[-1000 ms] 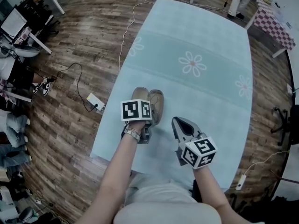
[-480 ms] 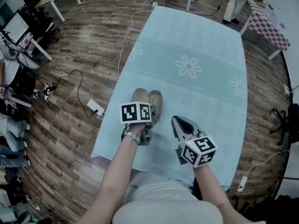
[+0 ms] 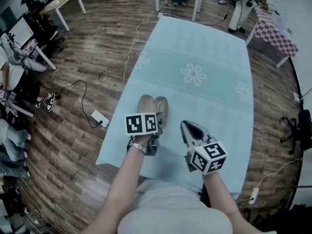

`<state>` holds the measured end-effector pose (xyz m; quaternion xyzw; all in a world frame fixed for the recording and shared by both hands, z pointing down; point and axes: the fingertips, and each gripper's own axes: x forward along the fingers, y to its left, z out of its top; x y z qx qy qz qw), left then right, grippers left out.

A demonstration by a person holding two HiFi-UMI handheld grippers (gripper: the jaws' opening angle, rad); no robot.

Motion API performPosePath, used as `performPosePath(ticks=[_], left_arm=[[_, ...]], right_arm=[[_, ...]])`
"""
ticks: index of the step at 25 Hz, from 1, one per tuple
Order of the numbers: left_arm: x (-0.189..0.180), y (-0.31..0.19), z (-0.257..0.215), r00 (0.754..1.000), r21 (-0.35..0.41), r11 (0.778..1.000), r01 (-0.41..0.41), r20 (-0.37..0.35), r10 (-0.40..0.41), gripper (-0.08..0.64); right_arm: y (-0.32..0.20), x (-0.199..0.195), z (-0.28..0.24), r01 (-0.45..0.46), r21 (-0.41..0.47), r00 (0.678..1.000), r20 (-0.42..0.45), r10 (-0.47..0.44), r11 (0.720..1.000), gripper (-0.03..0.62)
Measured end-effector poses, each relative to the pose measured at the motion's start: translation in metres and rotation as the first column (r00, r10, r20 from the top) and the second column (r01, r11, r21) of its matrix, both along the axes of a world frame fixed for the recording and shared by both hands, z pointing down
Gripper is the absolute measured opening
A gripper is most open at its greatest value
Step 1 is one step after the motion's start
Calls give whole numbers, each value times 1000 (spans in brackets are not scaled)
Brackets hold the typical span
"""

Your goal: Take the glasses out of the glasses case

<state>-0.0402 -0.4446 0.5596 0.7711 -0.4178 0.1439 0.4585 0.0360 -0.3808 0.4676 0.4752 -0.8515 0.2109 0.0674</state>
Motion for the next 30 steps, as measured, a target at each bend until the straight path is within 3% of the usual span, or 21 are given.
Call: performPosePath(ticks=[8, 15, 25, 30], left_arm=[[-1, 13, -35, 1000, 149, 989, -6, 1, 6, 31], [2, 23, -66, 1000, 309, 951, -9, -21, 16, 31], [4, 43, -109, 999, 547, 837, -22, -12, 34, 31], [7, 57, -129, 1000, 666, 745, -23, 22, 11, 31]], right_arm=[[6, 3, -22, -13, 54, 1000, -11, 14, 998, 8], [12, 8, -35, -28, 90, 999, -17, 29, 996, 9], [26, 9, -44, -44, 142, 998, -34, 49, 989, 9], [33, 7, -47, -34, 178, 998, -50, 44, 983, 8]])
